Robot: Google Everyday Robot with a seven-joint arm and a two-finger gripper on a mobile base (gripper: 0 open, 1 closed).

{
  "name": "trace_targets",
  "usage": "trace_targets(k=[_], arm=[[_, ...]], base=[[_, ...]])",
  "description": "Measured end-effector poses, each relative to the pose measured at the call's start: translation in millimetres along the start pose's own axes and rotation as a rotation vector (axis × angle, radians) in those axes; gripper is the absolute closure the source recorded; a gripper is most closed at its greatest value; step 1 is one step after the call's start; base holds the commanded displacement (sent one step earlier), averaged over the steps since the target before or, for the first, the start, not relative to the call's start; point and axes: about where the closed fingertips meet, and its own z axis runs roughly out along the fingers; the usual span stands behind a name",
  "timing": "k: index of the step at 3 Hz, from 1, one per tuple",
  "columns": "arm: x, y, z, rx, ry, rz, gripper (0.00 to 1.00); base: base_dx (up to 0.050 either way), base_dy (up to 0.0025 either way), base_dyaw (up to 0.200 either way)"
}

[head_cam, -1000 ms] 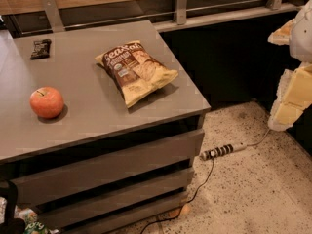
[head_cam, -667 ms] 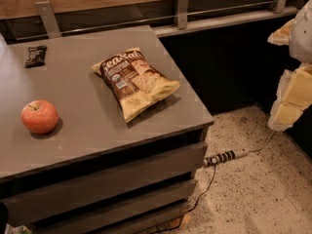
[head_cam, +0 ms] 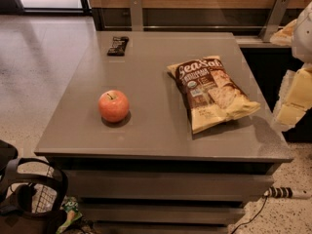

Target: Move apple near rxbar chocolate

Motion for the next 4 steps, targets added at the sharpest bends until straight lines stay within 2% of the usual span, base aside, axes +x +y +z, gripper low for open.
trace_targets(k=[1, 2, 3, 4], arm=[[0.0, 0.0, 0.0, 0.0, 0.0, 0.0, 0.0], [-0.1, -0.1, -0.2, 0.001, 0.0, 0.0, 0.0], [-0.1, -0.1, -0.3, 0.001, 0.0, 0.0, 0.0], [-0.2, -0.1, -0.4, 0.002, 0.0, 0.0, 0.0]], base=[[0.045, 0.00186, 0.091], [0.0, 0.00012, -0.197], [0.0, -0.00001, 0.19], [0.0, -0.00039, -0.174]])
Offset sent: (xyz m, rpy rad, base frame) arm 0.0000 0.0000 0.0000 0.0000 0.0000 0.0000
